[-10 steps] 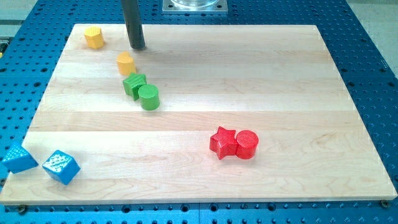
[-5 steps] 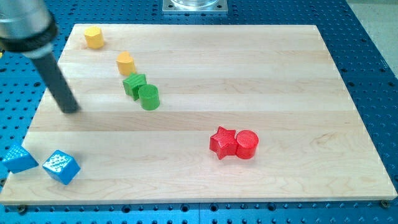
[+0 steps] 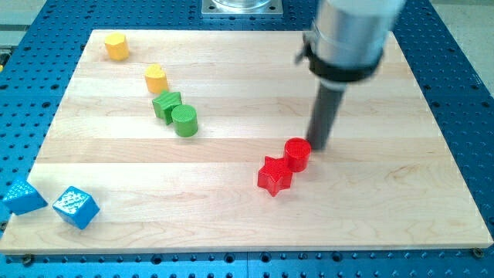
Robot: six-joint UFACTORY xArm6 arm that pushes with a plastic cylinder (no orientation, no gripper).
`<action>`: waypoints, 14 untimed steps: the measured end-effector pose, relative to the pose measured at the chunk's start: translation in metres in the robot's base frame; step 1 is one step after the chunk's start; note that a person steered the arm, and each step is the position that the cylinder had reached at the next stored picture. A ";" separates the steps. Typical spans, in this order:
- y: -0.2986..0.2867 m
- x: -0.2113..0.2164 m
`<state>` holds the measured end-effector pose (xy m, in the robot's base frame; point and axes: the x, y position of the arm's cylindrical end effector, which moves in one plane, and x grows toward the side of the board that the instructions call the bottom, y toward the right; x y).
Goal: Place the red circle at the top center of the board
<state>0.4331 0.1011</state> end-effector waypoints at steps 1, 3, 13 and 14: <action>0.044 -0.006; -0.011 0.061; -0.092 -0.079; -0.063 -0.101</action>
<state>0.3322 0.0382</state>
